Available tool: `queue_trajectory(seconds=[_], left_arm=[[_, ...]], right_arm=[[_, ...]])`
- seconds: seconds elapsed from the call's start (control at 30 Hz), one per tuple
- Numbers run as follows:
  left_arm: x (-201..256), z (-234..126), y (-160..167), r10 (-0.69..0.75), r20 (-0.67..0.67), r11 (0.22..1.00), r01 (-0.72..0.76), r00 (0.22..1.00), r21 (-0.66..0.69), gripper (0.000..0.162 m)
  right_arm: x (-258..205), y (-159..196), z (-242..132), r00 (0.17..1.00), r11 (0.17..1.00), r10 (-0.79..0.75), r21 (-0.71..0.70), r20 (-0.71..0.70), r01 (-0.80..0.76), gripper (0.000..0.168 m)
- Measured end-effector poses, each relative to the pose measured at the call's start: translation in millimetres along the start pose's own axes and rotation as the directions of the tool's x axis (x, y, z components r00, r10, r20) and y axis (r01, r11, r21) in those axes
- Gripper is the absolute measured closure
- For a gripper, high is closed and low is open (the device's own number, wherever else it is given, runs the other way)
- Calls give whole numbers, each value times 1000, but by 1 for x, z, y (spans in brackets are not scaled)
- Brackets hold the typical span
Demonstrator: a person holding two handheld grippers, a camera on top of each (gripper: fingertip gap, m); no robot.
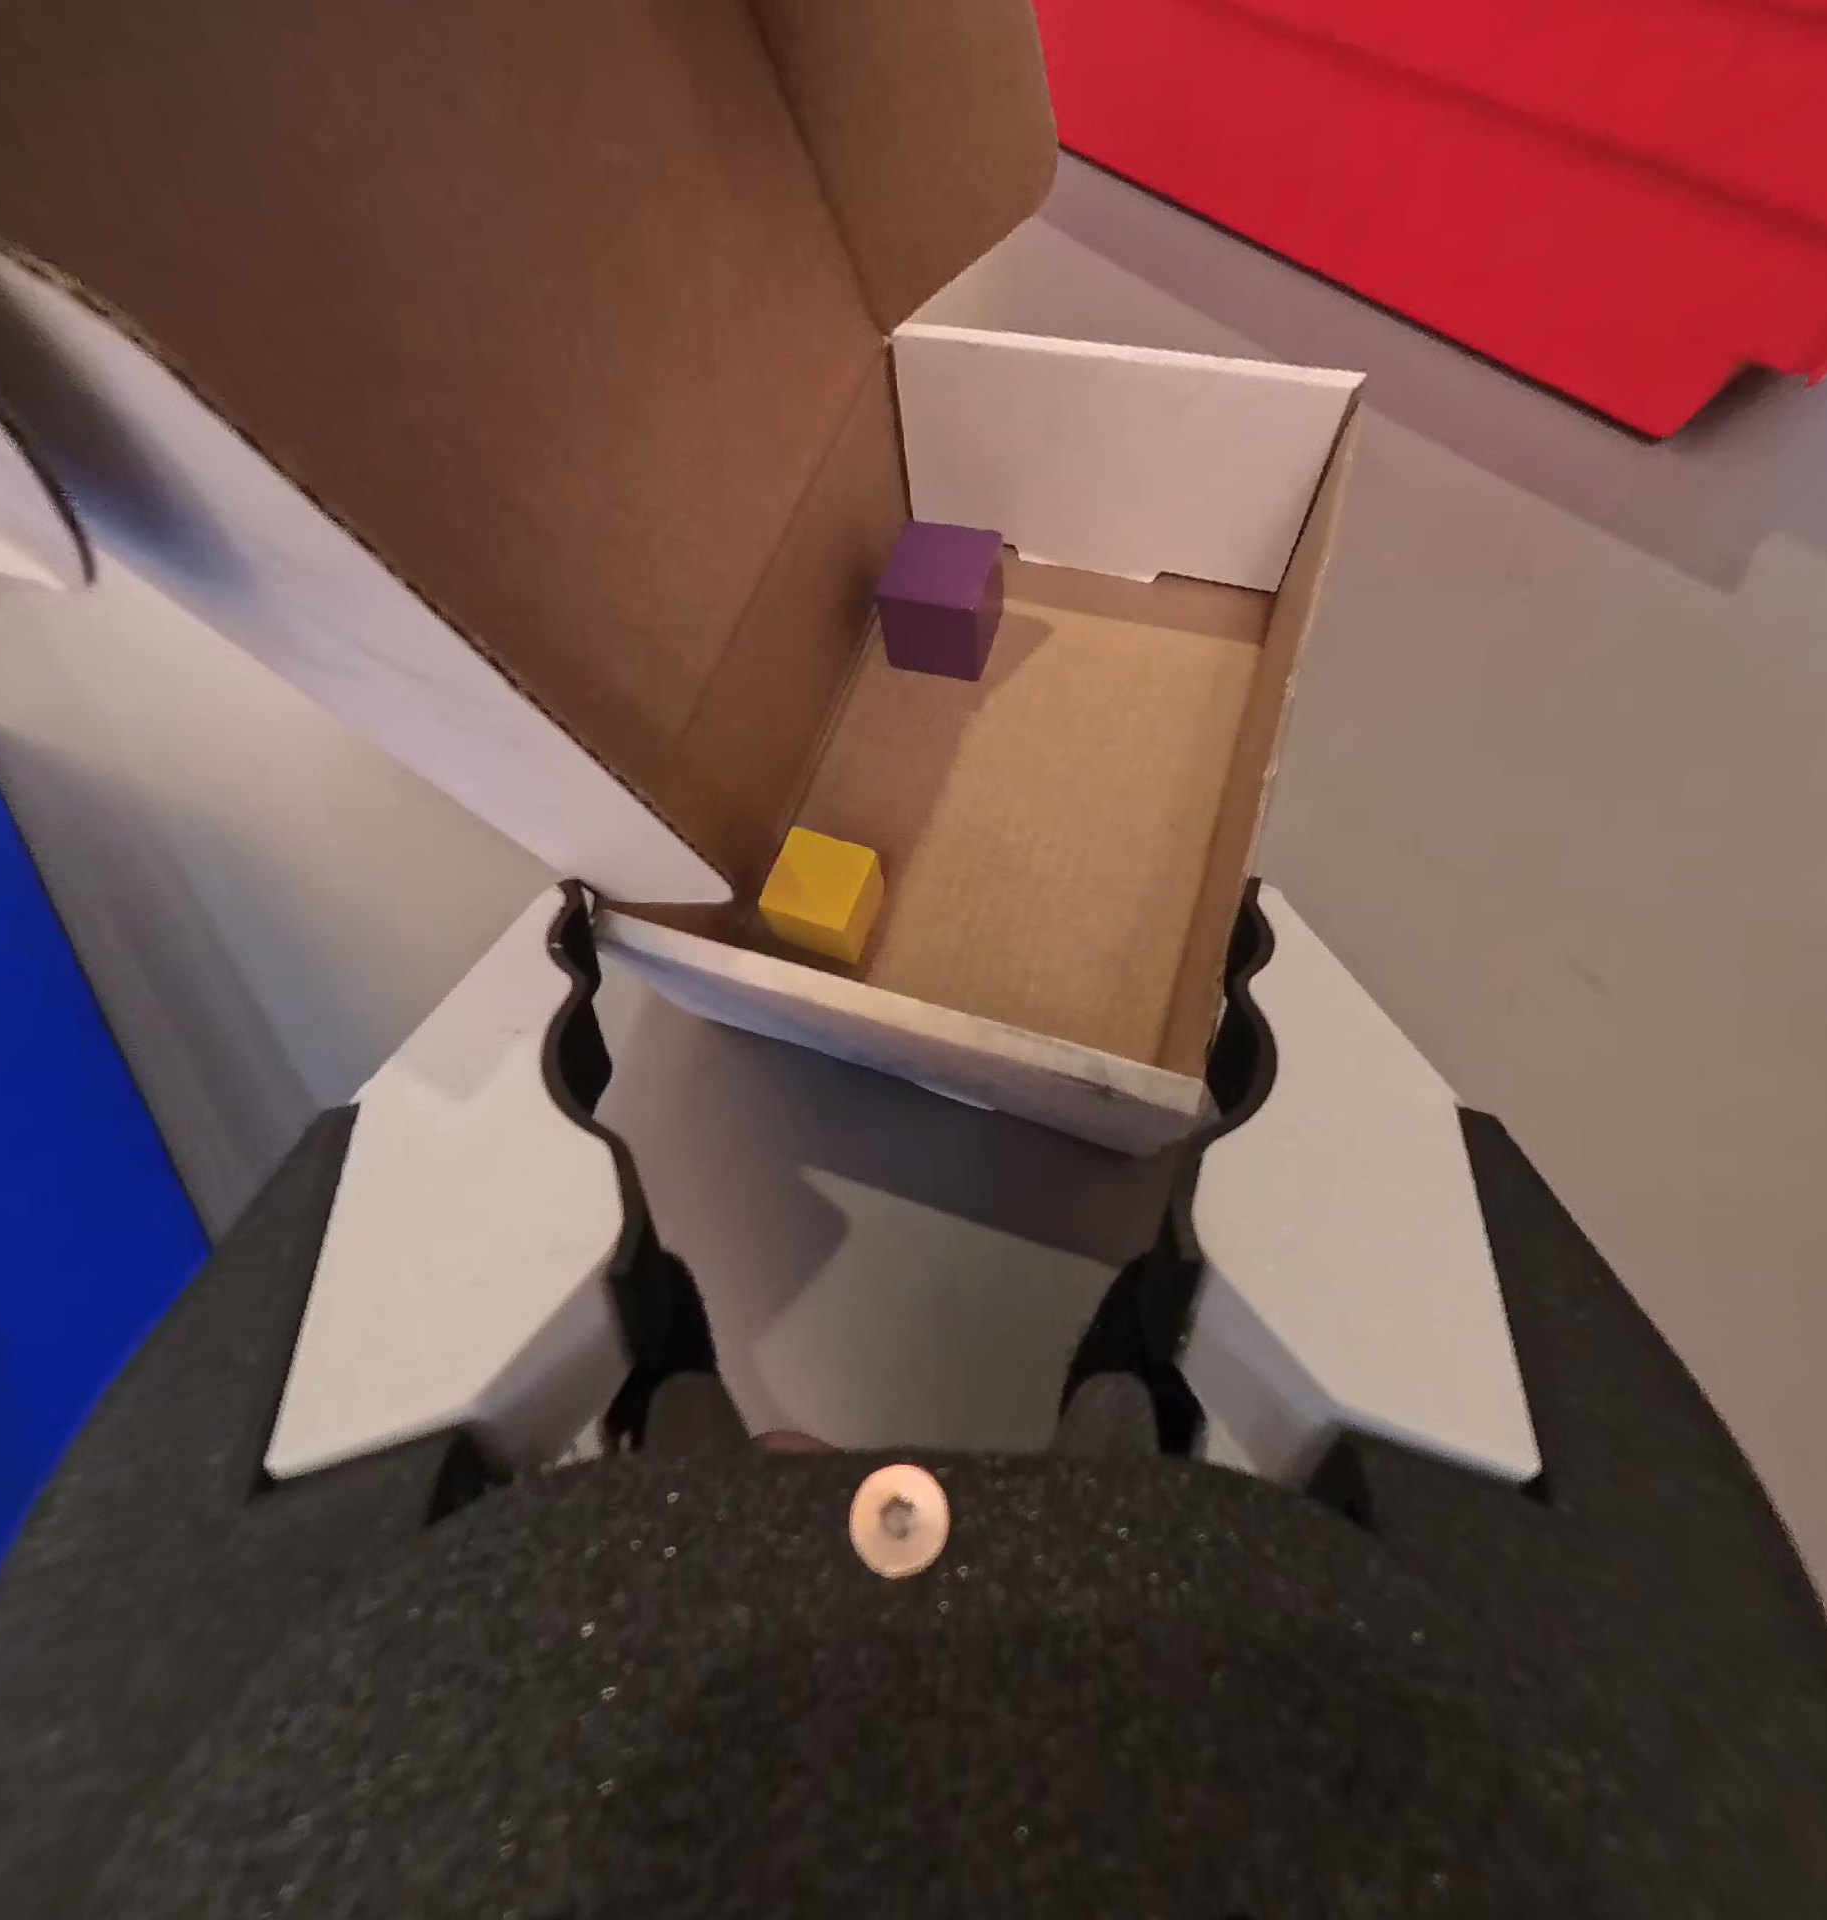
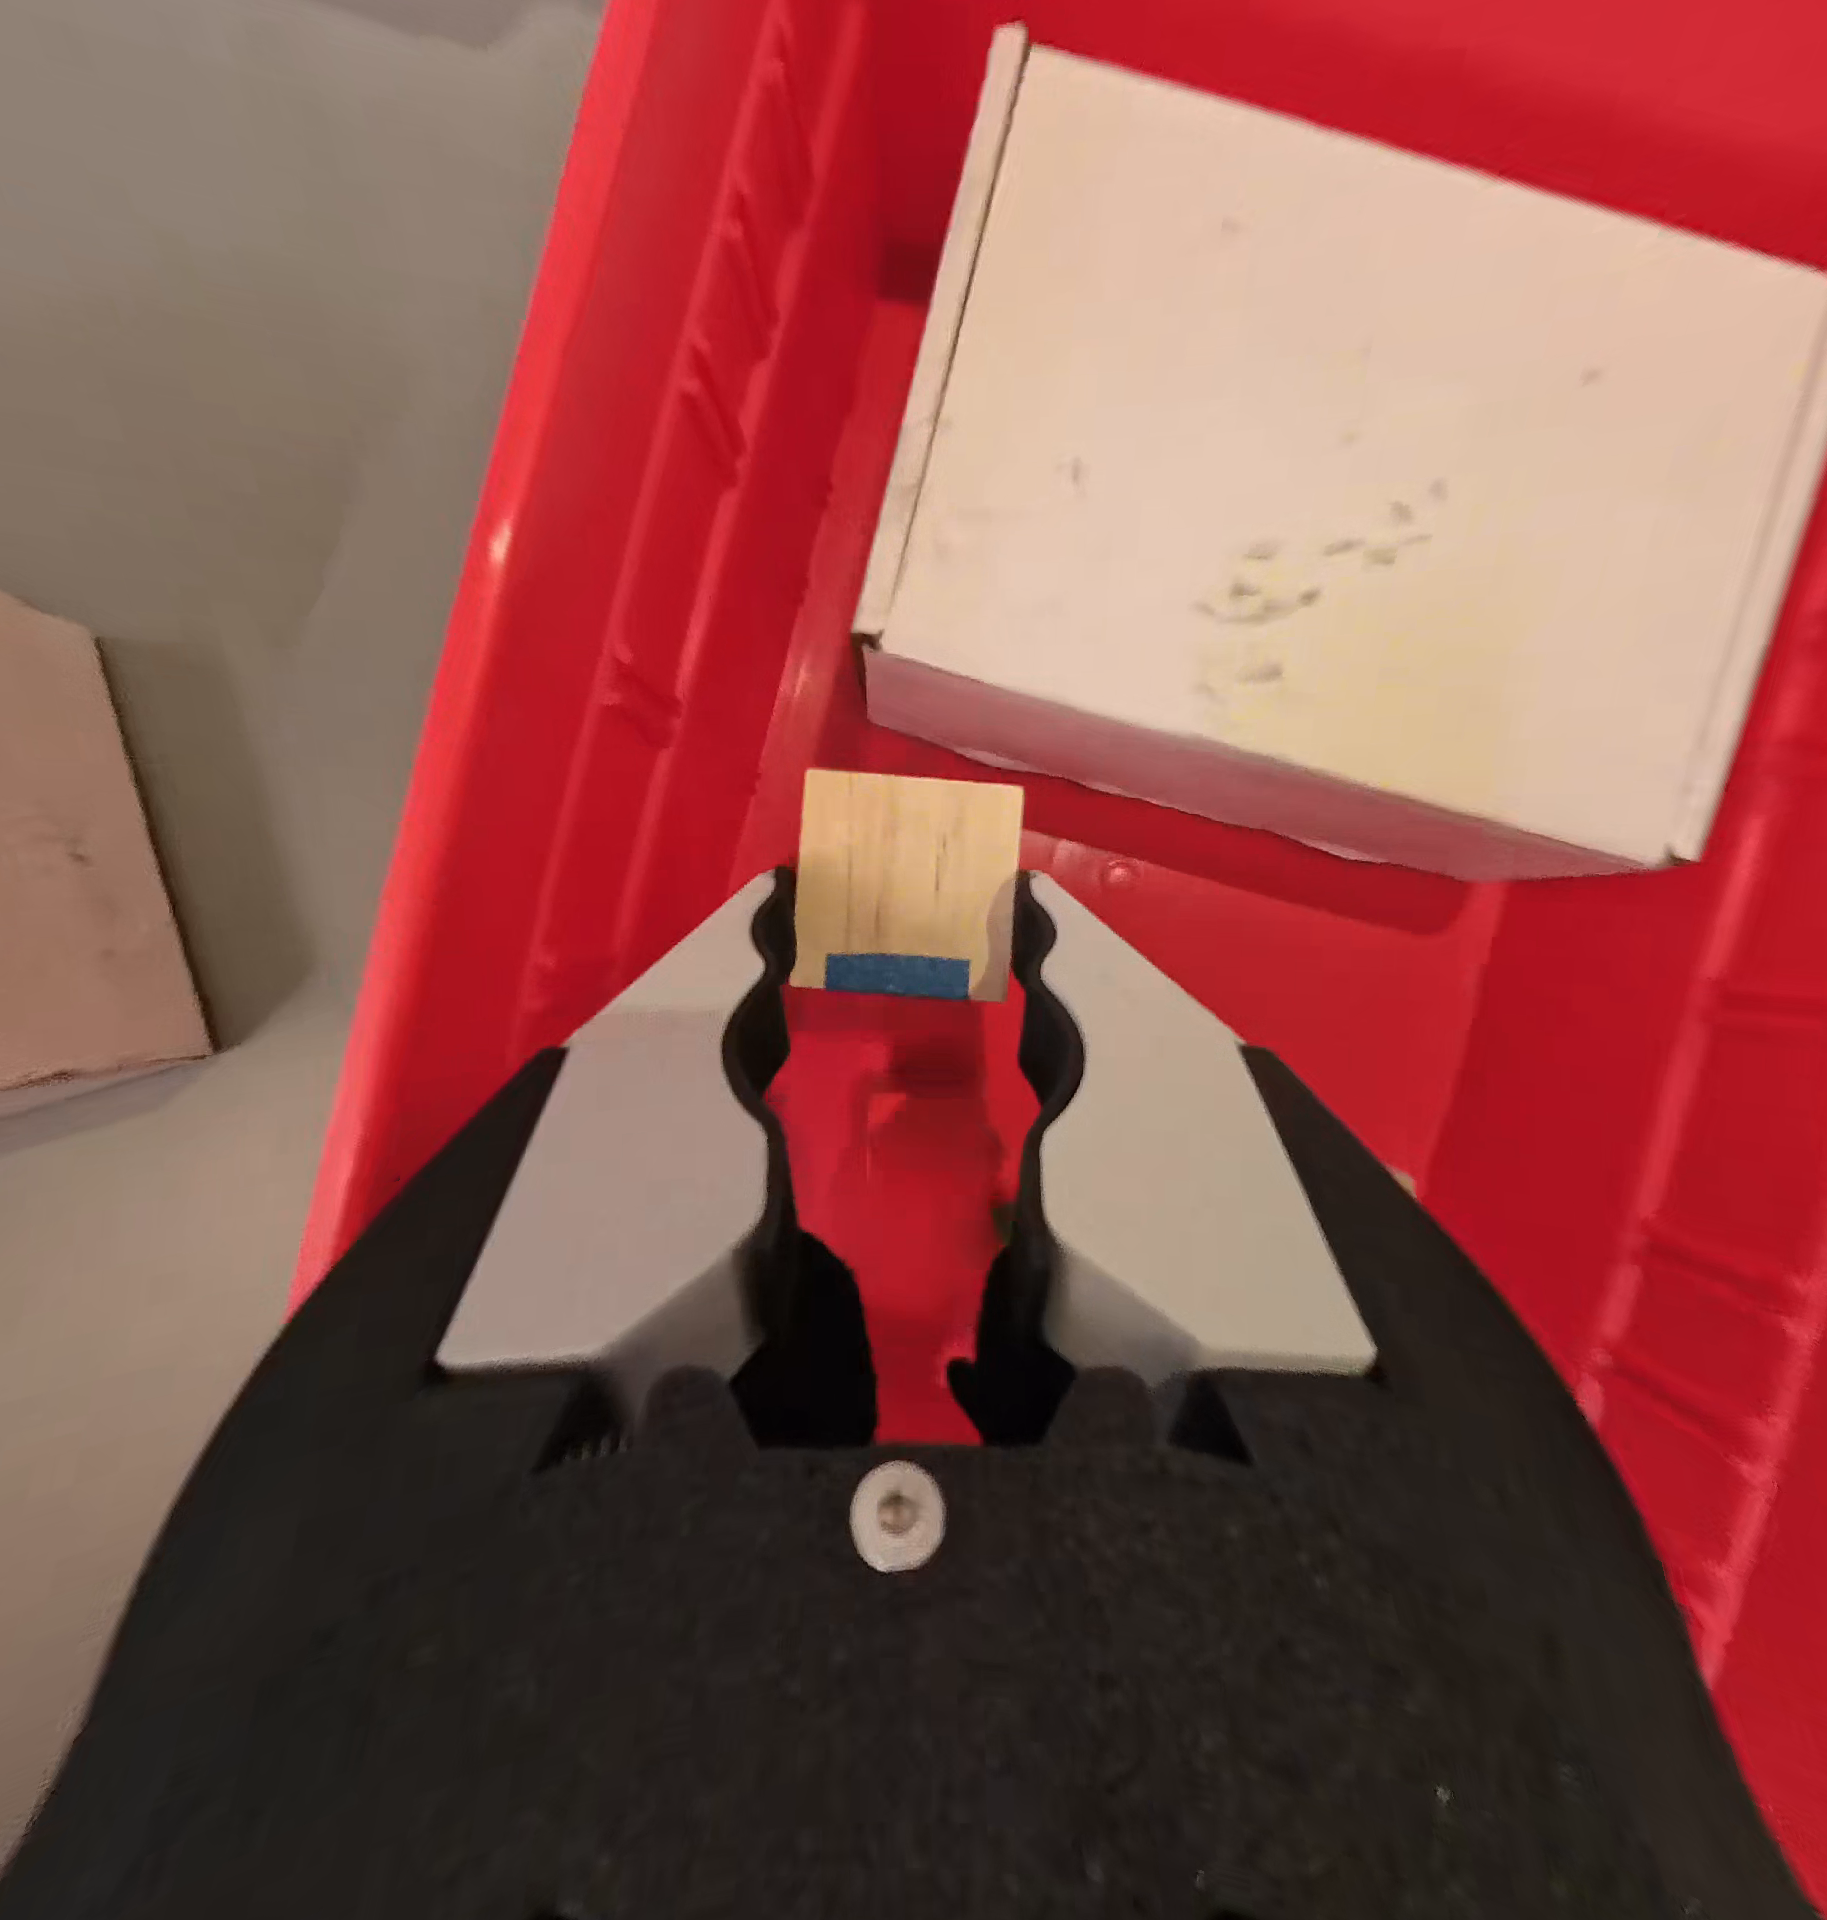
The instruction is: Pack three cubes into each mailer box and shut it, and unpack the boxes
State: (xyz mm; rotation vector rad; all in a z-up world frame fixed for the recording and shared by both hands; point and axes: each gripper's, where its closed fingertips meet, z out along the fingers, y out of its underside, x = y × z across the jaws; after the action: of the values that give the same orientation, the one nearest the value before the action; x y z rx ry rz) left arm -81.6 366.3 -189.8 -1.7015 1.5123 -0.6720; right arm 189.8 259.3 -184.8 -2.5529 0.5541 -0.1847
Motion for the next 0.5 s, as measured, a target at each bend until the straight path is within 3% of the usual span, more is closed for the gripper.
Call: queue_trajectory(seconds=[0.27, 0.3, 0.33, 0.43, 0.5], left_arm=[[2, -1, 0, 41, -35, 999, -40, 999, 25, 44], [2, -1, 0, 39, -38, 999, -38, 999, 27, 45], [1, -1, 0, 34, -39, 999, -33, 999, 25, 45], [2, -1, 0, 36, -33, 999, -35, 999, 23, 45], [2, -1, 0, 39, -29, 999, -39, 999, 24, 45]], right_arm=[[-1, 6, 13, 1000, 999, -13, -35, 10, 14, 126], [1, 5, 12, 1000, 1000, -11, -29, 5, 11, 123], [0, 3, 8, 1000, 1000, -3, -13, 14, 3, 107], [1, -18, -35, 1000, 997, 27, 72, 8, -28, 106], [-16, -47, -82, 1000, 974, 8, 226, 4, -8, 109]])
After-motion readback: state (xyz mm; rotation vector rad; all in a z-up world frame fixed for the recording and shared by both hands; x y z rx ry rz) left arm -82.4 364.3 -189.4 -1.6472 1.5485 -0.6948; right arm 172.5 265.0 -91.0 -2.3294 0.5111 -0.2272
